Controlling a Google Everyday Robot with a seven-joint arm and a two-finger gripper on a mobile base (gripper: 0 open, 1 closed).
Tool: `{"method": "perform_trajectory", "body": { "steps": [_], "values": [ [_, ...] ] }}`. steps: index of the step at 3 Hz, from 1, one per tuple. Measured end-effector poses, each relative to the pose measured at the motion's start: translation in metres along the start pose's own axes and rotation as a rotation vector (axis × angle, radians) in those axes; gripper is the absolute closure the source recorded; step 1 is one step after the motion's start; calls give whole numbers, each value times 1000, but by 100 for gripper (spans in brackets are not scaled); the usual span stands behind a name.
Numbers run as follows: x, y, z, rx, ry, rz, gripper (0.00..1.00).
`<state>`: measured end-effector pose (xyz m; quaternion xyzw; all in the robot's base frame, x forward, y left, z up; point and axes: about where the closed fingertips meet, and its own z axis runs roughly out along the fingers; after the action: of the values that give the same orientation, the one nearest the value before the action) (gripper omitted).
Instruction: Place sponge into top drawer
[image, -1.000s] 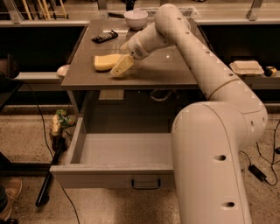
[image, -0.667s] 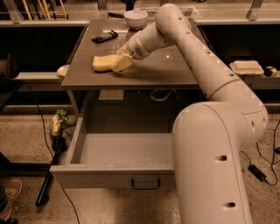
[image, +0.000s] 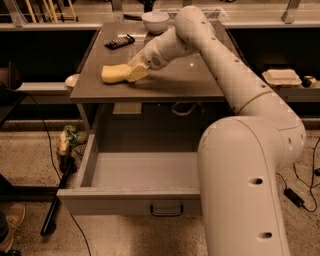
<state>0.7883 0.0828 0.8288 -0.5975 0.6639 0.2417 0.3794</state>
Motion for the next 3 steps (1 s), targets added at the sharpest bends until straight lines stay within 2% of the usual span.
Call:
{"method": "perform_trajectory", "body": {
  "steps": [1, 2, 3],
  "values": [
    [-8, 9, -23, 11, -39, -35, 100],
    [-10, 21, -64, 45, -79, -57, 100],
    [2, 48, -119, 95, -99, -74, 100]
  ]
}}
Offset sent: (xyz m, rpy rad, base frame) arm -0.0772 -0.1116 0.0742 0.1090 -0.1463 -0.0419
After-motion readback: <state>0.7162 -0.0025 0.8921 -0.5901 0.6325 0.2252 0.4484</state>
